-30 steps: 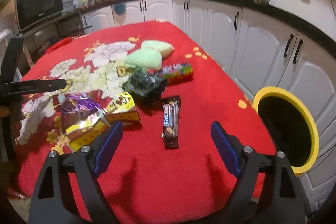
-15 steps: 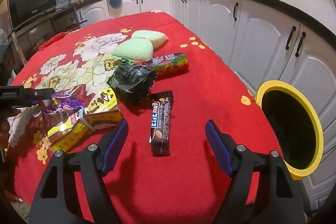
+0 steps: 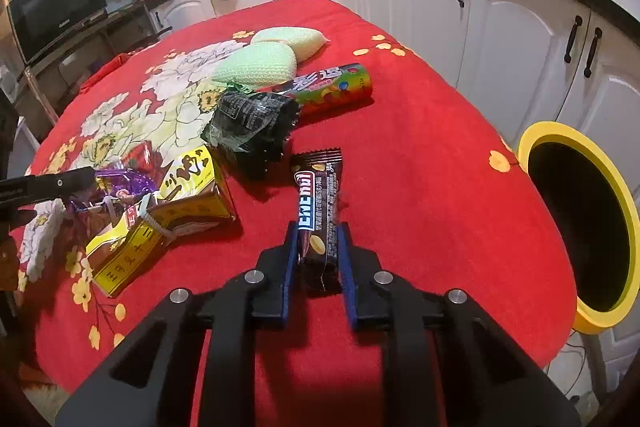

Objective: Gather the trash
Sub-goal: 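Grasp the brown chocolate bar with the right gripper while the left gripper grasps a red wrapper, then carry the chocolate bar with the right gripper while the left gripper carries the red wrapper to the bin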

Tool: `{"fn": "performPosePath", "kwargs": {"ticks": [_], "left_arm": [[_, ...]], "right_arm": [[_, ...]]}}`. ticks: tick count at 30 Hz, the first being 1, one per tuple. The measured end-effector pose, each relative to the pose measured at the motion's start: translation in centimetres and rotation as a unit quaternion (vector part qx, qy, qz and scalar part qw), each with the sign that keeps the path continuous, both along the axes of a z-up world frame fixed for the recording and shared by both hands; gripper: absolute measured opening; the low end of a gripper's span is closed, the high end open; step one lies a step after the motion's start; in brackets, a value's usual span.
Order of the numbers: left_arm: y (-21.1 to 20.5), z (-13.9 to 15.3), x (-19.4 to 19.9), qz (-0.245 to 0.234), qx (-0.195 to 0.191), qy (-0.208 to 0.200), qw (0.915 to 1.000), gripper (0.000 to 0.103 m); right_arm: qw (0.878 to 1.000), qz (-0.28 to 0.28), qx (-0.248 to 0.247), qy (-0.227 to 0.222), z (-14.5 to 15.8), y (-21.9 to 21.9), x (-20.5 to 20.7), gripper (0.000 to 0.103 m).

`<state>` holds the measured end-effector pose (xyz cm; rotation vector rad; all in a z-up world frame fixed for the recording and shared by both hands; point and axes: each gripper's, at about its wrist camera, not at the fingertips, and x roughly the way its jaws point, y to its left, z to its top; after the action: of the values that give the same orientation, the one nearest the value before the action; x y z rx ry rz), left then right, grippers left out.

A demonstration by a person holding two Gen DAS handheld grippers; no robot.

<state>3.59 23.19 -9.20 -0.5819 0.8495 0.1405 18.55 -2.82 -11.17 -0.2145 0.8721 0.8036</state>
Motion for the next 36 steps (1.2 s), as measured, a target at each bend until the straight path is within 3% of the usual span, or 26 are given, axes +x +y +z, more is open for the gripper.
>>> {"fn": "performPosePath", "kwargs": {"ticks": [14,24,36], "left_arm": [[-0.5,3.7,0.1,0.007,0.044,-0.042,0.9981,0.002],[-4.2,7.0,3.2,-0.045,0.075,-0.075,0.9934,0.002],[-10.0,8.6,7.5,-0.109,0.093,-0.094,0.9852,0.002]], "right_arm": [[0.999,-0.020,0.030,-0.006,1.8,-3.3,-0.7,0.016],[0.997,-0.034,0.058,-0.039,5.2,-5.7,-1.2,0.016],[0.993,-0.057,0.080,-0.071,8.1,-8.5,-1.3,0.016]]}}
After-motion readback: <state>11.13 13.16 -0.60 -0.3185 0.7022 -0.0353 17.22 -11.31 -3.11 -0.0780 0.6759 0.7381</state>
